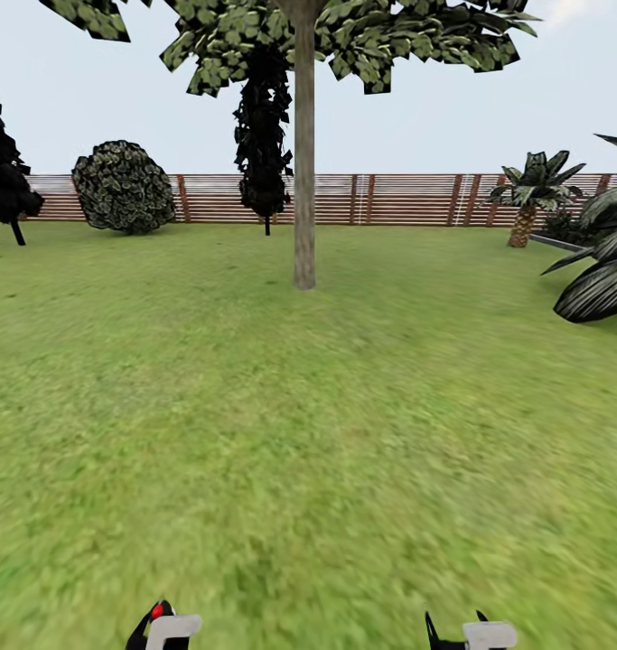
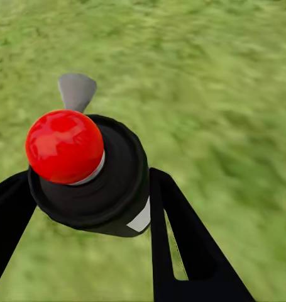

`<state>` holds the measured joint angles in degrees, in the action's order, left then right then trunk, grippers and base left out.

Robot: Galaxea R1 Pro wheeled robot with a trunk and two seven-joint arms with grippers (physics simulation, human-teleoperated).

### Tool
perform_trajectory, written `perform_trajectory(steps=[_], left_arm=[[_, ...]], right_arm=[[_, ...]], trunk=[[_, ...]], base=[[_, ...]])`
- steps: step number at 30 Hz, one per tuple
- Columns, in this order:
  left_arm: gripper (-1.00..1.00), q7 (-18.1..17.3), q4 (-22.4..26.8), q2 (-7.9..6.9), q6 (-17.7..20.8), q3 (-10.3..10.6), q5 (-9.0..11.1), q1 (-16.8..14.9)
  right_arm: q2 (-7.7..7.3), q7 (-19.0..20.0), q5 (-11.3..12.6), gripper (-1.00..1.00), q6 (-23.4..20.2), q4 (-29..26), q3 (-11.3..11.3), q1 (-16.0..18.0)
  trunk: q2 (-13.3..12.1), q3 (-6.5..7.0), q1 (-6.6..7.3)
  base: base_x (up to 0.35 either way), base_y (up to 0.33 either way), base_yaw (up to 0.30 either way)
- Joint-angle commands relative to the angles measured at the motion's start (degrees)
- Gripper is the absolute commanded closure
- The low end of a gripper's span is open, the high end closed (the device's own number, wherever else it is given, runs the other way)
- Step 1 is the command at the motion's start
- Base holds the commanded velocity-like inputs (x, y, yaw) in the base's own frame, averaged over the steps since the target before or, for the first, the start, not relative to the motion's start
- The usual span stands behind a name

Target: In the garden, pick up the pesticide atomizer on the floor and spray pesticide onto both trees until each tree trunk is fully covered.

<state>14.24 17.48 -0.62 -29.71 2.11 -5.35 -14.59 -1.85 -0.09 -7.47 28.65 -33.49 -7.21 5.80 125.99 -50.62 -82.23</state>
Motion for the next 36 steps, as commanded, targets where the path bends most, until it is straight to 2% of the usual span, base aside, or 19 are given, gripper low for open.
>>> perform_trajectory(steps=[1, 36], left_arm=[[1.0, 0.0, 0.0, 0.0, 0.0, 0.0, 0.0, 0.0], [1.0, 0.0, 0.0, 0.01, 0.0, 0.0, 0.0, 0.0]], right_arm=[[0.0, 0.0, 0.0, -1.0, 0.0, 0.0, 0.0, 0.0], [0.0, 0.0, 0.0, -1.0, 0.0, 0.0, 0.0, 0.0]], trunk=[[0.0, 0.0, 0.0], [0.0, 0.0, 0.0]], base=[[0.339, 0.0, 0.0], [0.339, 0.0, 0.0]])
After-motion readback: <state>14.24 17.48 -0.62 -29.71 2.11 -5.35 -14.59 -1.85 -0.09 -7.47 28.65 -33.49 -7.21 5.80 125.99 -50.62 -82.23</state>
